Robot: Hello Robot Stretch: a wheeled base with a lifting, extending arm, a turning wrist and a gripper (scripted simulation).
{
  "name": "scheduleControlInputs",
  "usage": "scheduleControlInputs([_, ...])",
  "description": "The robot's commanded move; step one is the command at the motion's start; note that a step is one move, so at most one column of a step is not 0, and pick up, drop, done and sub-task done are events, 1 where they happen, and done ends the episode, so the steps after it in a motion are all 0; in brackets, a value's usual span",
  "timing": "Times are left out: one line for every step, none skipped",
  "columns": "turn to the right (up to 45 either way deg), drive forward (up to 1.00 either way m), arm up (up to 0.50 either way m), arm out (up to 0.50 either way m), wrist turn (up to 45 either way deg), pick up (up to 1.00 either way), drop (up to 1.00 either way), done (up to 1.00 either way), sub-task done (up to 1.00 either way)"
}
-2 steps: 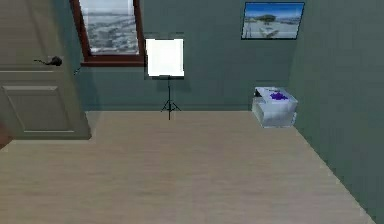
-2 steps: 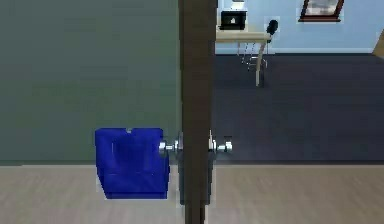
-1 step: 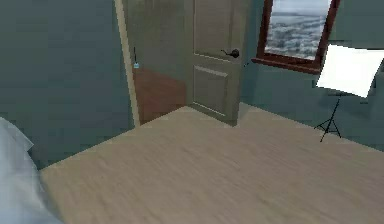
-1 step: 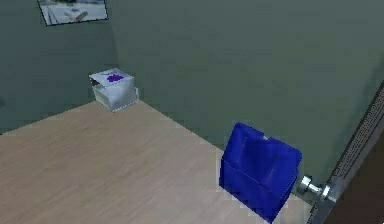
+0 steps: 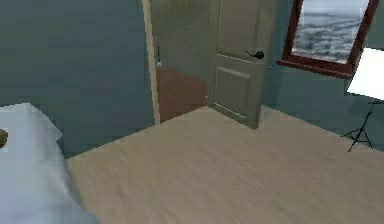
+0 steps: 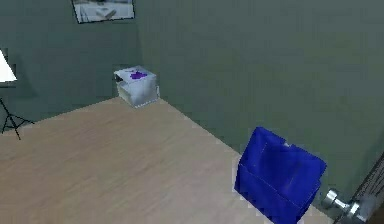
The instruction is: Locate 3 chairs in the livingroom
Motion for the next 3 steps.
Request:
scheduleControlInputs([0.0, 1.00, 0.00, 0.00, 0.0, 0.00, 0.00, 0.00, 0.00])
scheduleControlInputs([0.0, 1.00, 0.00, 0.00, 0.0, 0.00, 0.00, 0.00, 0.00])
scheduleControlInputs([-6.0, 0.00, 0.00, 0.00, 0.0, 0.00, 0.00, 0.00, 0.00])
